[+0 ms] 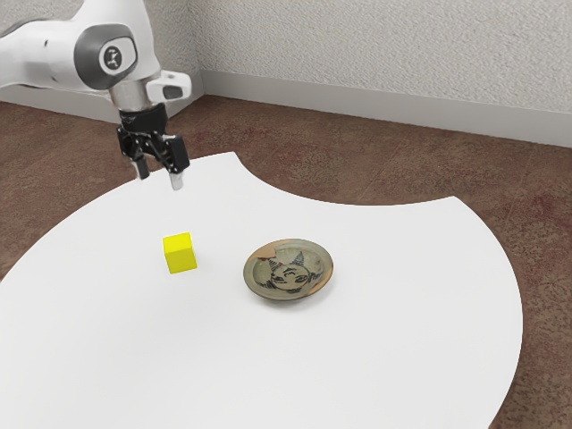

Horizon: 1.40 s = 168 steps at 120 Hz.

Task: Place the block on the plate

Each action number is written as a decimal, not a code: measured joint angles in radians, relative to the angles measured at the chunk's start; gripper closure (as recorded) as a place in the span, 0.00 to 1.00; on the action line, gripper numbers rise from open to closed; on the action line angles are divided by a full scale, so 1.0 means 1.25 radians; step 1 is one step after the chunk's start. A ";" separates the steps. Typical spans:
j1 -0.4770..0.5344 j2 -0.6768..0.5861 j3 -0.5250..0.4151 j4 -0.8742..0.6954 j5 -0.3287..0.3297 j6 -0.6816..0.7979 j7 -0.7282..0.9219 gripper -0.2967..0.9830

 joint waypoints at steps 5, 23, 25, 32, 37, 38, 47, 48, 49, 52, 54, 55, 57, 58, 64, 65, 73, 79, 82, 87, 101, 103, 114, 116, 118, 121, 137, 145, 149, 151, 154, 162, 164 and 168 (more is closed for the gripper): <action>0.002 0.001 0.000 -0.001 0.000 0.012 0.005 0.23; 0.002 0.050 0.024 -0.002 -0.003 0.050 0.009 0.23; 0.002 0.059 0.029 -0.002 -0.003 0.055 0.007 0.23; -0.002 0.087 0.047 -0.002 -0.004 0.072 -0.004 0.23; -0.012 0.107 0.066 -0.002 -0.005 0.085 -0.016 0.23; -0.015 0.110 0.071 -0.002 -0.005 0.087 -0.019 0.23; -0.029 0.146 0.098 -0.002 -0.006 0.110 -0.050 0.23; -0.030 0.149 0.099 -0.002 -0.006 0.113 -0.054 0.23; -0.030 0.154 0.101 -0.002 -0.006 0.116 -0.058 0.23; -0.032 0.165 0.104 -0.002 -0.006 0.126 -0.070 0.23; -0.032 0.174 0.105 -0.001 -0.006 0.132 -0.080 0.23; -0.032 0.179 0.105 -0.001 -0.006 0.135 -0.084 0.23; -0.033 0.188 0.106 0.001 -0.006 0.142 -0.094 0.23; -0.033 0.193 0.107 0.002 -0.006 0.145 -0.099 0.23; -0.036 0.218 0.117 0.006 -0.007 0.166 -0.128 0.23; -0.036 0.223 0.118 0.008 -0.007 0.169 -0.134 0.23; -0.047 0.269 0.138 0.034 -0.017 0.192 -0.176 0.23; -0.058 0.305 0.162 0.059 -0.039 0.204 -0.208 0.23; -0.060 0.319 0.170 0.068 -0.049 0.211 -0.225 0.23; -0.061 0.338 0.178 0.077 -0.062 0.225 -0.252 0.23; -0.057 0.373 0.184 0.082 -0.081 0.267 -0.330 0.23; -0.055 0.376 0.185 0.082 -0.083 0.272 -0.341 0.23; -0.049 0.387 0.186 0.080 -0.088 0.298 -0.397 0.23; -0.049 0.389 0.186 0.080 -0.088 0.302 -0.406 0.23; -0.048 0.392 0.186 0.080 -0.089 0.307 -0.416 0.23; -0.047 0.396 0.186 0.080 -0.089 0.313 -0.430 0.23; -0.038 0.417 0.185 0.080 -0.092 0.346 -0.497 0.23; -0.035 0.422 0.185 0.080 -0.093 0.361 -0.526 0.23; -0.031 0.423 0.185 0.079 -0.093 0.366 -0.539 0.23; -0.030 0.423 0.185 0.078 -0.092 0.369 -0.546 0.23; -0.028 0.424 0.185 0.077 -0.091 0.373 -0.555 0.23; -0.027 0.428 0.183 0.075 -0.089 0.382 -0.578 0.23; -0.027 0.430 0.183 0.073 -0.088 0.384 -0.584 0.23; -0.027 0.432 0.181 0.072 -0.088 0.389 -0.594 0.23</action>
